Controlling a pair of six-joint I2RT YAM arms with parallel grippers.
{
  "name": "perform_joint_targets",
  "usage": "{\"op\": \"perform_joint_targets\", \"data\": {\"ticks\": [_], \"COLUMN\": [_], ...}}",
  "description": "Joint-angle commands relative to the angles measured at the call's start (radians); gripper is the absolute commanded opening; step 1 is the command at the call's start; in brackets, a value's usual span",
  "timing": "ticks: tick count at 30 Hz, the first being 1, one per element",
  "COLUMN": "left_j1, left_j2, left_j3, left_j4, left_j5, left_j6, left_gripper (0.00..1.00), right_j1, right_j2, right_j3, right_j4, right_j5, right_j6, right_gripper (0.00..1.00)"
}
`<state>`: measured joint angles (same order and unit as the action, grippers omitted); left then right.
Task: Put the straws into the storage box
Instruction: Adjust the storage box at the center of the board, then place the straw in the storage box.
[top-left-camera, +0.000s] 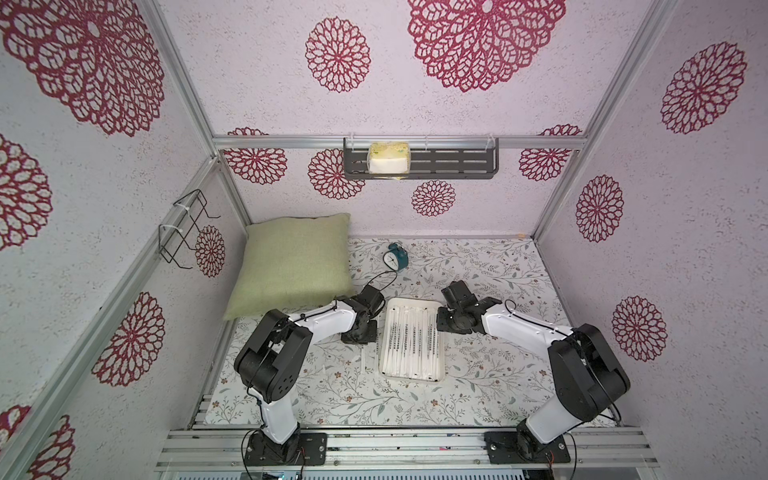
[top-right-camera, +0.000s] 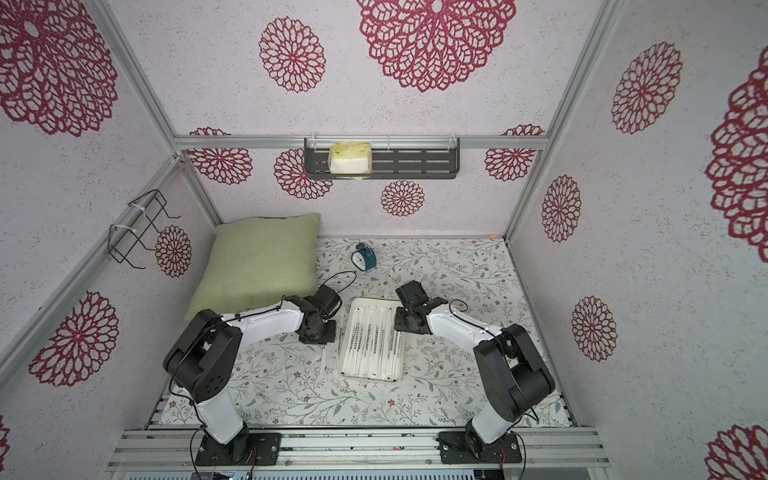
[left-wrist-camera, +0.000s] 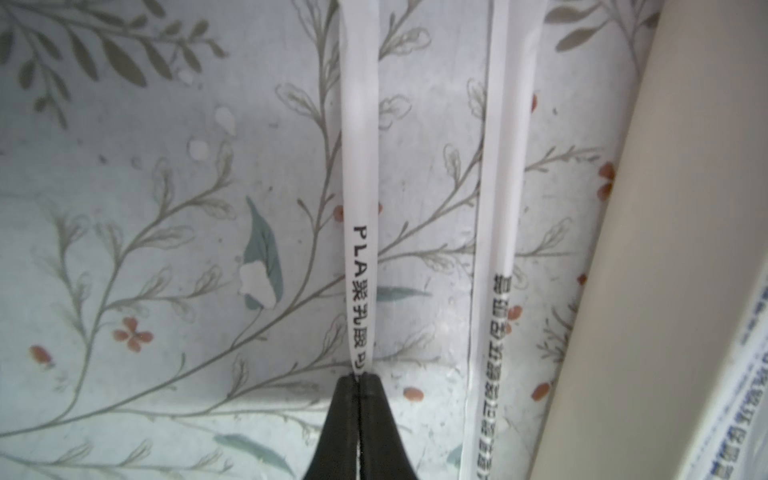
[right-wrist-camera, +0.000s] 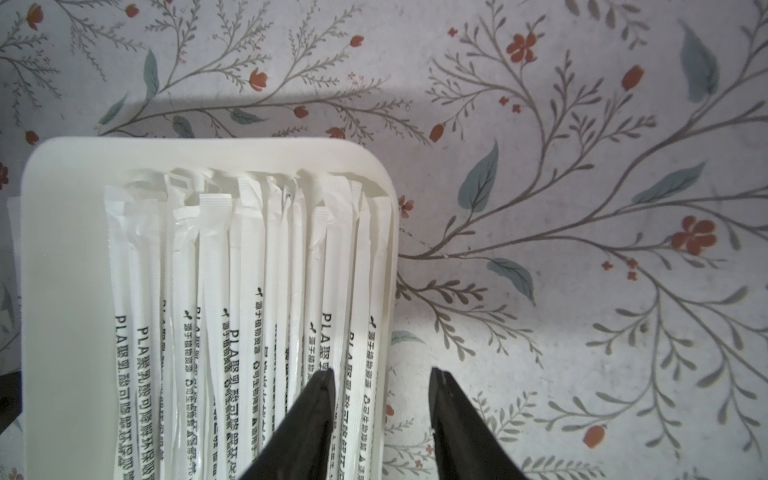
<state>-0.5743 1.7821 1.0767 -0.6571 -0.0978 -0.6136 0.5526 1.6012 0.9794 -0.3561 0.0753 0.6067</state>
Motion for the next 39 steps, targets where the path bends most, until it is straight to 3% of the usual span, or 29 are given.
{"op": "perform_joint_targets", "data": {"ticks": [1, 4, 7, 11, 18, 29, 39], "left_j1": [0.035, 0.024, -0.063, -0.166, -0.215, -0.230, -0.187], "left_j2": [-0.115, -0.202, -0.217, -0.102, 0.084, 0.119, 0.071], "left_j3": [0.016, 0.061, 0.108, 0.193, 0.239, 0.219, 0.195], "left_j4": [-0.051, -0.056, 0.029, 0.135, 0.216, 0.176, 0.135], "left_j5": [-0.030, -0.017, 0.036, 0.078, 0.114, 0.130, 0.132], "left_j6": [0.003, -0.024, -0.082, -0.114, -0.150, -0.158, -0.113], "left_gripper": [0.02, 0.02, 0.02, 0.03, 0.03, 0.11, 0.20], "right_j1": [-0.008, -0.010, -0.026, -0.054, -0.068, -0.072, -0.072], "right_j2": [-0.037, -0.045, -0.051, -0.065, -0.087, -0.078, -0.076], "right_j3": [0.024, 0.023, 0.022, 0.024, 0.012, 0.005, 0.025], "right_j4": [-0.007, -0.016, -0.017, -0.018, -0.034, -0.004, -0.002], "right_j5": [0.013, 0.022, 0.027, 0.028, 0.028, 0.009, 0.017], "right_j6": [-0.023, -0.029, -0.033, -0.037, -0.049, -0.043, -0.047], "right_gripper": [0.44, 0.43, 0.43, 0.43, 0.43, 0.43, 0.43]}}
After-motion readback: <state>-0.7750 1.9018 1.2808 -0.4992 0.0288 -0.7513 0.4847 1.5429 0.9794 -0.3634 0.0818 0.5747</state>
